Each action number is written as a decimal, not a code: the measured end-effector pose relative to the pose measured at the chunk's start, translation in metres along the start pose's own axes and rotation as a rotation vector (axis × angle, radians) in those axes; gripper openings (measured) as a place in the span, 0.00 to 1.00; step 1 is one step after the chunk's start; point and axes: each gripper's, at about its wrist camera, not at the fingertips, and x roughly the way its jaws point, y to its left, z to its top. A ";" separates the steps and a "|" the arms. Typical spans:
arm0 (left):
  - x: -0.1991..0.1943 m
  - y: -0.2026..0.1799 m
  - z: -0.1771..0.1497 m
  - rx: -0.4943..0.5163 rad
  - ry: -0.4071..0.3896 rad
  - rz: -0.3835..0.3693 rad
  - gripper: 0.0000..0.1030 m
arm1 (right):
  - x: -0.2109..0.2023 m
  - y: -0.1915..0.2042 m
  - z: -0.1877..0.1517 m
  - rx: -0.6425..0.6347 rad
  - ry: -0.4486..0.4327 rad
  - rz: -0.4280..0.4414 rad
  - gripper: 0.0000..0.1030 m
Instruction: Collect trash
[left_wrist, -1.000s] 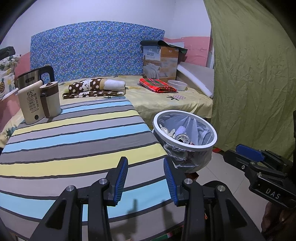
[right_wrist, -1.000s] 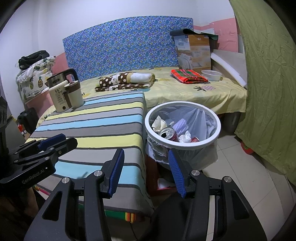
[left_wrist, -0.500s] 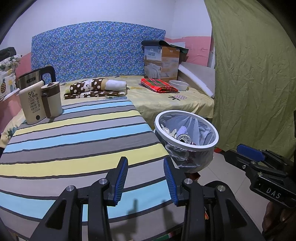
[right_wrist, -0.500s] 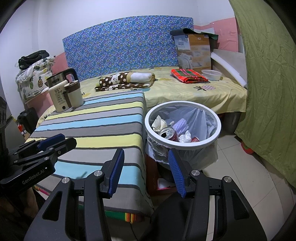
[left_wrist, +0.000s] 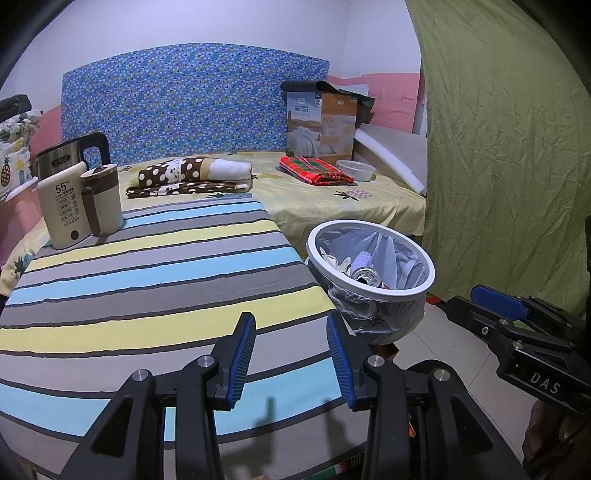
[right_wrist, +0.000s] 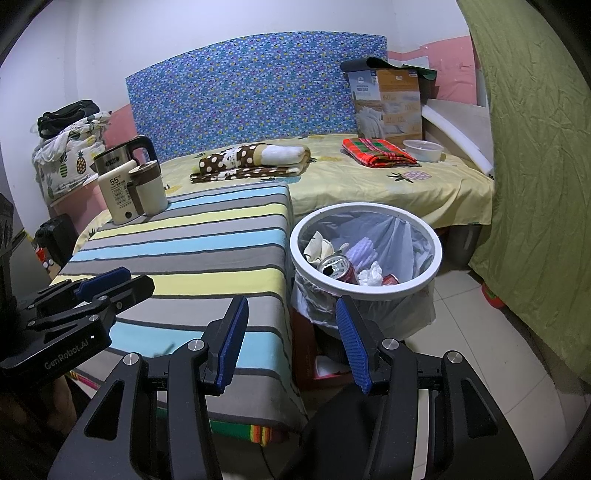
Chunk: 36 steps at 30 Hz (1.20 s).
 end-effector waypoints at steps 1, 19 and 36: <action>0.000 0.000 0.000 0.000 0.000 0.000 0.39 | 0.000 0.000 0.000 0.000 0.000 0.000 0.50; 0.000 0.000 -0.001 -0.004 0.001 0.002 0.39 | -0.001 0.001 0.000 0.000 0.000 0.000 0.50; 0.000 -0.001 -0.006 0.003 0.014 0.008 0.39 | -0.002 0.003 0.001 -0.001 -0.002 -0.001 0.50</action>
